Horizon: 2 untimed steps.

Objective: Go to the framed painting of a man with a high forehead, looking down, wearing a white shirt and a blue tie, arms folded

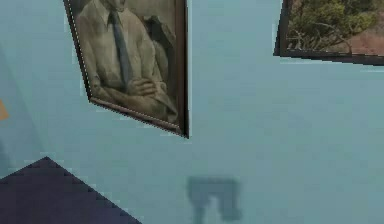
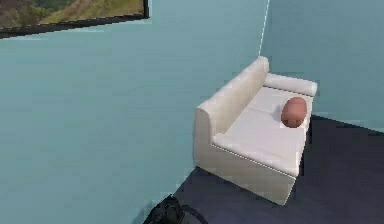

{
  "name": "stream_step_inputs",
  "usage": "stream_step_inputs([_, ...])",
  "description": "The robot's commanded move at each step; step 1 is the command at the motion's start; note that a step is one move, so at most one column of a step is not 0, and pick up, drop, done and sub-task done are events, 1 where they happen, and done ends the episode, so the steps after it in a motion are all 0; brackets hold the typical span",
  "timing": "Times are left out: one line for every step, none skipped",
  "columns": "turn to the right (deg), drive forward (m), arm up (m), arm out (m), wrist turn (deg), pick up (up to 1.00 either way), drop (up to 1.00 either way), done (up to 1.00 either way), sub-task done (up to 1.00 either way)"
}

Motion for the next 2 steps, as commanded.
stream_step_inputs([-18.0,0.00,0.00,0.00,0.0,0.00,0.00,0.00,0.00])
stream_step_inputs([0.0,0.00,0.00,0.00,0.0,0.00,0.00,1.00,0.00])
